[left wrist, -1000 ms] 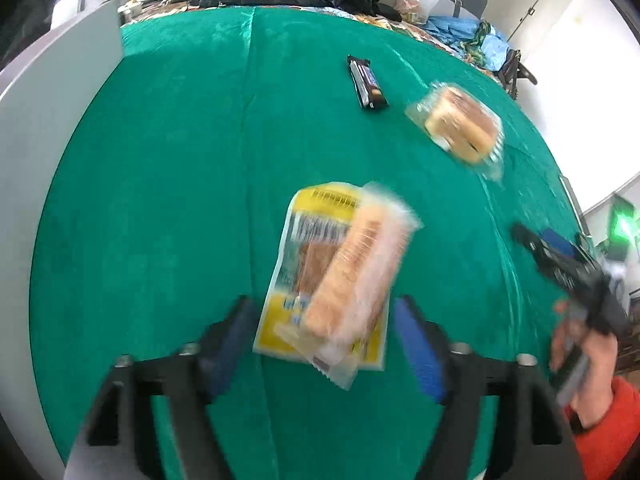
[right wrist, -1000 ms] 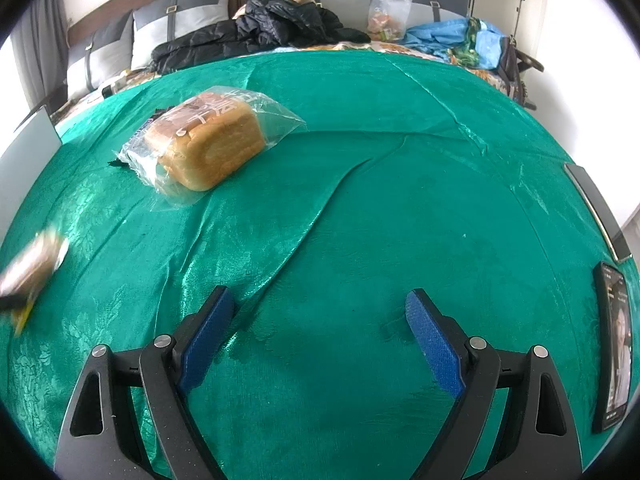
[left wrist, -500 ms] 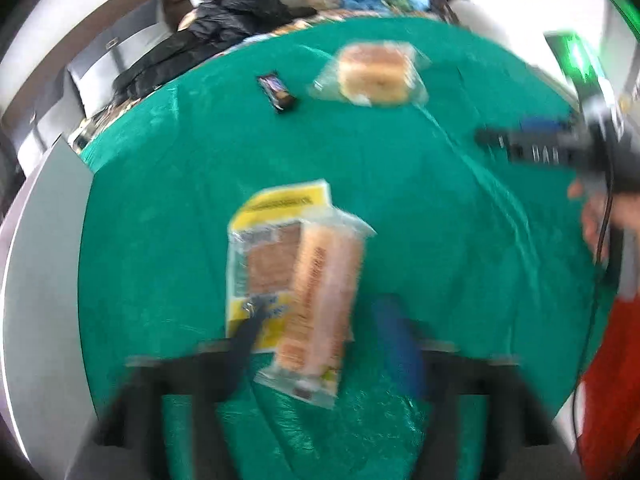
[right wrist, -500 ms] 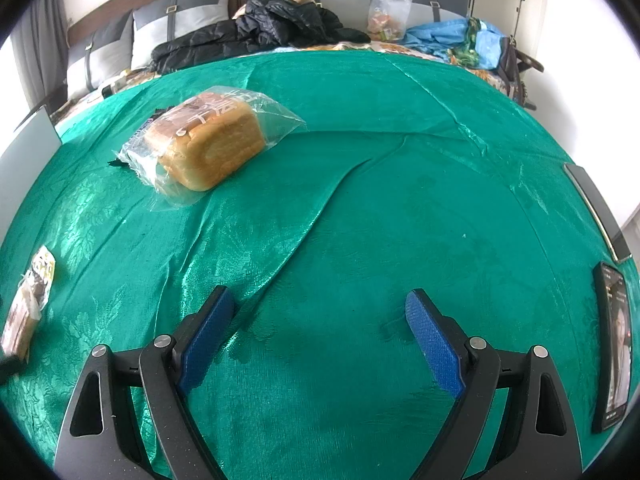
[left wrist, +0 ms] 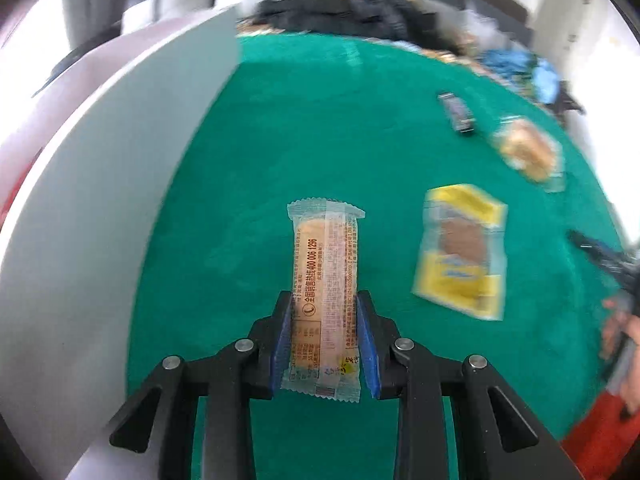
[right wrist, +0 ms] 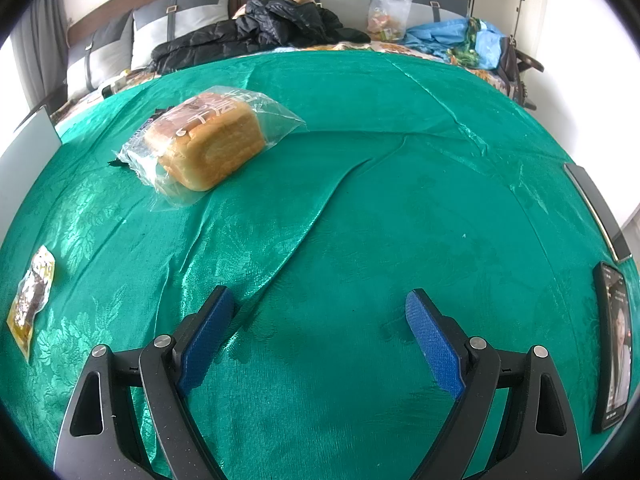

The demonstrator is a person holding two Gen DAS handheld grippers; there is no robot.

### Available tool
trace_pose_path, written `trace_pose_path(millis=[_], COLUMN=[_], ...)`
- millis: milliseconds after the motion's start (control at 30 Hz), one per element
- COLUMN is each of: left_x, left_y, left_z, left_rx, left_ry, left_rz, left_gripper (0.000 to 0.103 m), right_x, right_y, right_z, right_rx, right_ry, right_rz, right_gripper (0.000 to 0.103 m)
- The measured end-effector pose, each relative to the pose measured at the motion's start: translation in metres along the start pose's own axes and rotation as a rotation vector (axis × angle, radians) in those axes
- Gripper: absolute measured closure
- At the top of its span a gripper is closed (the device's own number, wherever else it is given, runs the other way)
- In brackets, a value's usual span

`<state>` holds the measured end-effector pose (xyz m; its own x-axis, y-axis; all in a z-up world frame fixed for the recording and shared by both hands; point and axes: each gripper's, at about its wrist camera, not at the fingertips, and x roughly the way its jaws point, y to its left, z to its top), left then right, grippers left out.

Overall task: Organize snacks
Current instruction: 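Set the cream bar down on the sheet with the left tool, then grasp the yellow packet with the right tool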

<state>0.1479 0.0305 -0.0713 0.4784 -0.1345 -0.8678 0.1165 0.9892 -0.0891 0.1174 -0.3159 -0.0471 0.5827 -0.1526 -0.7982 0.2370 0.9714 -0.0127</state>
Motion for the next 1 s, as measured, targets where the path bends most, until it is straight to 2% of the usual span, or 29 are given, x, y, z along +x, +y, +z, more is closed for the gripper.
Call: trace_pose_path(millis=[67,100,133,200,300,467,500,567,667,767,833,1000], left_x=[0.001,0.006,0.008,0.011,0.014,0.013,0.014,0.014,0.013,0.012,0.012,0.011], left_y=[0.001,0.001,0.001,0.000,0.006,0.009,0.008,0.007,0.008,0.009,0.009,0.009], left_z=[-0.002,-0.003,-0.004,-0.010,-0.011,-0.017,-0.018,-0.018,-0.018,-0.019,-0.020,-0.021], left_rx=[-0.004,-0.007,-0.008,0.030,0.030,0.037,0.037,0.037,0.036,0.037,0.038,0.038], left_ry=[-0.030,-0.020,-0.017,-0.042,-0.065,-0.103,-0.104,-0.107,-0.110,-0.111,-0.112,-0.113], left_rz=[0.020,0.054,0.068,0.102,0.090,0.078,0.077,0.077,0.078,0.077,0.076,0.076], left_gripper=[0.044,0.017,0.008,0.004,0.000,0.000,0.000,0.000,0.000,0.000,0.000,0.000], right_x=[0.000,0.000,0.000,0.001,0.000,0.000,0.000,-0.002,-0.026,-0.034,-0.031,-0.001], right_y=[0.000,0.000,0.000,-0.001,-0.001,-0.002,0.000,0.008,0.054,0.121,0.158,0.224], right_z=[0.000,0.000,0.000,0.000,0.000,0.000,0.001,0.007,0.009,0.014,0.018,0.024], right_rx=[0.000,0.000,0.001,0.002,0.002,0.005,0.012,0.047,0.156,0.156,0.147,0.111], right_ry=[0.000,0.000,0.002,0.002,0.002,0.003,0.025,0.124,0.200,0.300,0.340,0.397], right_rz=[0.000,0.000,-0.005,-0.006,-0.006,-0.008,-0.022,-0.045,0.180,0.336,0.346,0.198], right_gripper=[0.013,0.013,0.013,0.012,0.012,0.012,0.012,0.012,0.013,0.013,0.013,0.010])
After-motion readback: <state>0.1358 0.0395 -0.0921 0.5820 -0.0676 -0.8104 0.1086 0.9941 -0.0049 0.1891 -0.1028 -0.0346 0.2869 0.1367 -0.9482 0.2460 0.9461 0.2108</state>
